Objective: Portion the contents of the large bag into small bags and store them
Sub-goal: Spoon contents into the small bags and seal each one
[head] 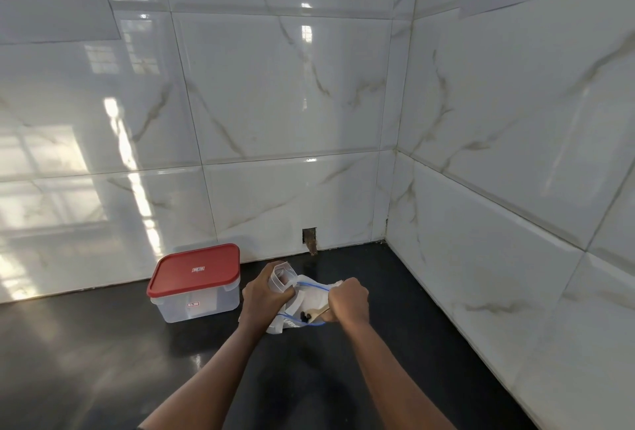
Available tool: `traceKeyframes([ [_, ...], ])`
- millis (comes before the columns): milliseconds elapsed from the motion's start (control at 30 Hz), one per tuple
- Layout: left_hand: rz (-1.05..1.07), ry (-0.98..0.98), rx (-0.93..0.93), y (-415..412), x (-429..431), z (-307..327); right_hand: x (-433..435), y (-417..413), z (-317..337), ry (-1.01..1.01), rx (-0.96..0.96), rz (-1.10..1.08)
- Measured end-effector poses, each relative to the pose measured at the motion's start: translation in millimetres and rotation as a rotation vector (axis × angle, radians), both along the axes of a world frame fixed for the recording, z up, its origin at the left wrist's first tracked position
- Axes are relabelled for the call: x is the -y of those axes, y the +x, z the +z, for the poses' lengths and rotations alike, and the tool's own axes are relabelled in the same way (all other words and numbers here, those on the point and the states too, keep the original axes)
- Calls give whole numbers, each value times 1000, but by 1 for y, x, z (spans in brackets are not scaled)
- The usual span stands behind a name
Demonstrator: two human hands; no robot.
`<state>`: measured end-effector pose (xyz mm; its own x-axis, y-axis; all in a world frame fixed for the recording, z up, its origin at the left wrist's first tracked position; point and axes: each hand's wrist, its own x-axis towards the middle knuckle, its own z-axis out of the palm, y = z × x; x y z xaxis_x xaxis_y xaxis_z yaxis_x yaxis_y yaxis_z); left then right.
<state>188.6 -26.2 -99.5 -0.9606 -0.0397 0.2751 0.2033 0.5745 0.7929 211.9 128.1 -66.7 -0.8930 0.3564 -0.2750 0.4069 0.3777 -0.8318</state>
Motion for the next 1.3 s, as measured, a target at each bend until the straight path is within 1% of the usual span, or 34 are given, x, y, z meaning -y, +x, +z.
traceKeyframes([
  [67,1,0,10,1,-2,0,-2,-2,-2,24,13,16],
  [100,6,4,13,1,-3,0,-2,-5,-4,-9,10,7],
  [200,13,0,16,0,-2,-1,-8,-10,-7,-158,25,-36],
  [333,13,-4,18,-1,-1,-1,-24,-5,5,-331,32,-25],
  [467,22,-18,30,-2,-1,2,-38,-7,22,-348,57,-25],
  [600,20,-16,18,-4,-2,3,-53,-4,45,-390,66,52],
  [767,22,-13,35,-7,-2,1,-61,0,72,-468,9,97],
  [833,25,-7,36,-8,-3,-1,-58,0,81,-466,-39,108],
  [967,11,-16,31,-10,-6,-1,-40,-1,87,-363,-158,171],
  [1200,34,1,24,-12,-7,2,-18,1,81,84,-360,325],
  [1300,30,11,18,-13,-6,2,-13,4,82,198,-411,367],
])
